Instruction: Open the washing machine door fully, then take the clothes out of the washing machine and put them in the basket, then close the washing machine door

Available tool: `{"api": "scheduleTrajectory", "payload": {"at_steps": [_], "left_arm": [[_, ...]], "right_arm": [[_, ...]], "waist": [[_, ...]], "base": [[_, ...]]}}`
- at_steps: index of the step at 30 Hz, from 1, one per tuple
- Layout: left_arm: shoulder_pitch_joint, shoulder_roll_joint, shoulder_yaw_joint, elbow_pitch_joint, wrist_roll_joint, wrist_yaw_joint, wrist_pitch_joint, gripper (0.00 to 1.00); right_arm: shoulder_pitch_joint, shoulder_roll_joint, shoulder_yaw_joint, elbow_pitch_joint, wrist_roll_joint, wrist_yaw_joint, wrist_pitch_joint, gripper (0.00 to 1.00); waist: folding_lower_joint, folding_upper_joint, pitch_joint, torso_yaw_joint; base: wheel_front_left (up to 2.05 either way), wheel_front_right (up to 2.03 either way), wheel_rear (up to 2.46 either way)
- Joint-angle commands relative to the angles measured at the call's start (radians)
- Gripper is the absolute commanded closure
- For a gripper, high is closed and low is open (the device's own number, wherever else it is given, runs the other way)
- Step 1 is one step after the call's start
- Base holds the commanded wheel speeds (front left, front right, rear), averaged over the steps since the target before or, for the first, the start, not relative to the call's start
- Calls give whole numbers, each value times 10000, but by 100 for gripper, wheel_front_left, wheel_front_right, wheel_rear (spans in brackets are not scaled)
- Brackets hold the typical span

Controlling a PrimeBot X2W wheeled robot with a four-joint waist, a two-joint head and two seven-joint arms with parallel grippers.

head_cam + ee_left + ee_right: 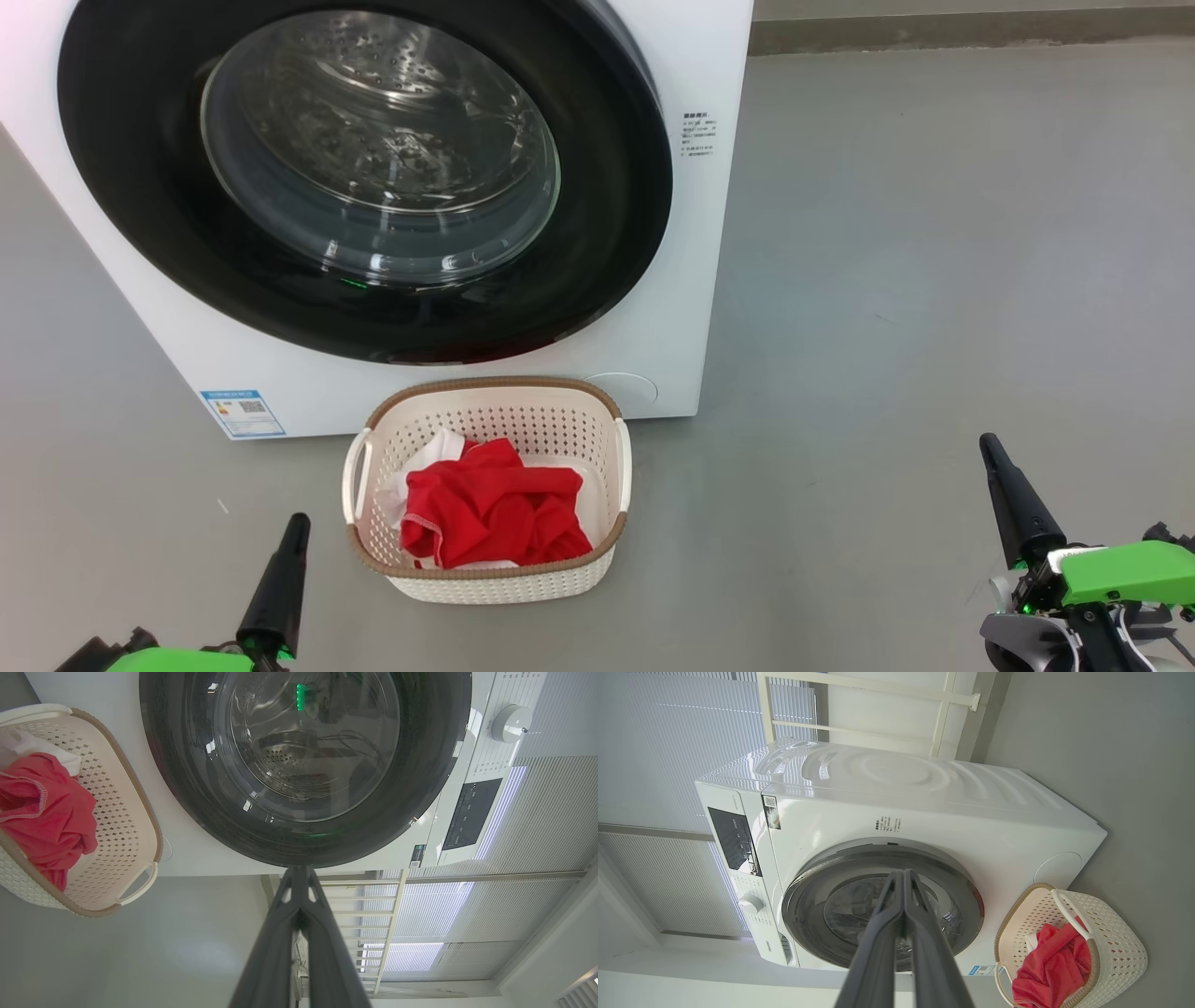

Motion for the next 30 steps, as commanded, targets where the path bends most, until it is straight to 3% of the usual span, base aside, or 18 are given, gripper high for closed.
{"api": "scheduleTrajectory", "payload": {"at_steps": [1, 30], "left_arm": [[-412, 99, 363, -204, -67, -73, 47, 100], [-412, 99, 362, -204, -68, -73, 46, 100]], "right_arm": [[-426, -126, 140, -249, 15, -6, 54, 100], [-428, -108, 114, -247, -6, -6, 74, 100]], "waist": [[0, 0, 0, 0], [0, 0, 0, 0]], "base": [[0, 0, 0], [0, 0, 0]]}}
